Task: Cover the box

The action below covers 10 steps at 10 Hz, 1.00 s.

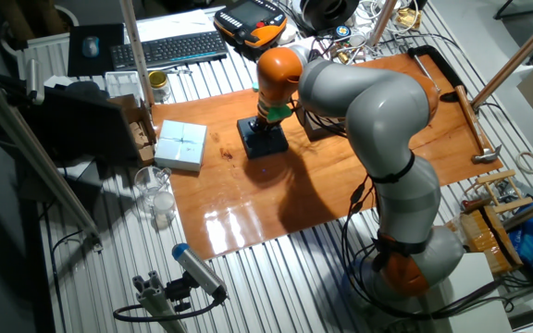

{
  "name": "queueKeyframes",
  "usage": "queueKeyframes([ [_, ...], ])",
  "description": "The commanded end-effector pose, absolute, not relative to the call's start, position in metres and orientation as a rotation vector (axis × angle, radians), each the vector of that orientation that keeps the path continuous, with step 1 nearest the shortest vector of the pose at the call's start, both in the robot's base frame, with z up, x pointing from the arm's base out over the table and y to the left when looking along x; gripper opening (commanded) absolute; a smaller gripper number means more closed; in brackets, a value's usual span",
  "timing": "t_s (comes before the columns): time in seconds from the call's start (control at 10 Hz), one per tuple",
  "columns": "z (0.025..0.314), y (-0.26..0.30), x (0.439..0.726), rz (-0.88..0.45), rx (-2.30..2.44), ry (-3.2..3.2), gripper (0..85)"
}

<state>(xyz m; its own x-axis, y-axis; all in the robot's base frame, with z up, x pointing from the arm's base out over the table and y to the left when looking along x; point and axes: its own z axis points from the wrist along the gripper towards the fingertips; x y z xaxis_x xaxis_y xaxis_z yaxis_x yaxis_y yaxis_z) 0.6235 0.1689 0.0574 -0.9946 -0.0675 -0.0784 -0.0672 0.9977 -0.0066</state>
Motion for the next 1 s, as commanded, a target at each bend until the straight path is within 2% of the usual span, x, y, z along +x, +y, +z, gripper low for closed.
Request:
queueKeyframes([
  [0.0, 0.0575, 0.1694, 0.6235, -0.006, -0.104, 3.061, 17.0],
  [0.8, 0.0562, 0.1697, 0.6233, -0.005, -0.078, 3.056, 17.0],
  [0.9, 0.0560, 0.1698, 0.6234, -0.003, -0.078, 3.056, 34.0],
])
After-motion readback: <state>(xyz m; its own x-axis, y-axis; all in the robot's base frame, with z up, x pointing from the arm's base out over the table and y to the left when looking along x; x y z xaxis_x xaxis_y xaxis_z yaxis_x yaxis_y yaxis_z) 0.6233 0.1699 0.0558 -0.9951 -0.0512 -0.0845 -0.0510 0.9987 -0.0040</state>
